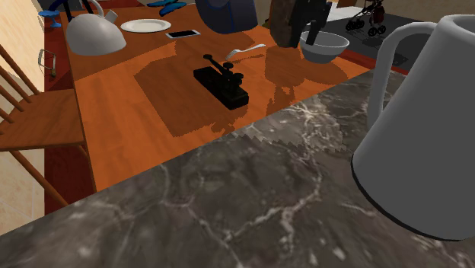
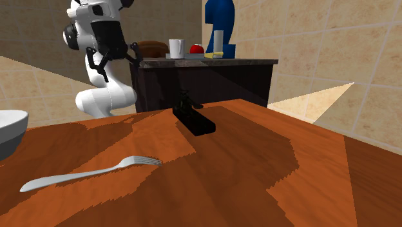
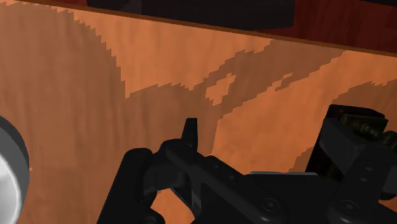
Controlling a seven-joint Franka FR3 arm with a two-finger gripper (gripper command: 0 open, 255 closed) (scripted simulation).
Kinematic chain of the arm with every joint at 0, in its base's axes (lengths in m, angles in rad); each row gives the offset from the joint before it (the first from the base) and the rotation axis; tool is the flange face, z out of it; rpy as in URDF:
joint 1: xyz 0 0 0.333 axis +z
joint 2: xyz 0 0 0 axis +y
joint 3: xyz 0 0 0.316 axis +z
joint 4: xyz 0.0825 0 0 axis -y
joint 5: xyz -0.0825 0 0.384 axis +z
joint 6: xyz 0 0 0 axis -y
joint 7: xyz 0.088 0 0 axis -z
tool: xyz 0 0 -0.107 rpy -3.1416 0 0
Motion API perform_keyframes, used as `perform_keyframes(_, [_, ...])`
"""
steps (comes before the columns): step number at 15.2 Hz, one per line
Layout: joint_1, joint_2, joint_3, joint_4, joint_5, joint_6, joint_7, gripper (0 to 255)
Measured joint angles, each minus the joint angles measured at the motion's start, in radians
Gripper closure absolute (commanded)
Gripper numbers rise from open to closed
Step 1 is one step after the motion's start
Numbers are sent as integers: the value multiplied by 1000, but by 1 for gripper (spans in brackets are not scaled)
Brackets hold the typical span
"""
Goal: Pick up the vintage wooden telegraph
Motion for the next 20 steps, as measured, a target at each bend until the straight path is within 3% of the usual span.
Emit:
perform_keyframes(3, [4,27,27,8,8,25,25,0])
perform_keyframes(12, [23,257,226,110,25,192,228,0])
perform_keyframes(20, [16,500,369,271,-47,284,406,0])
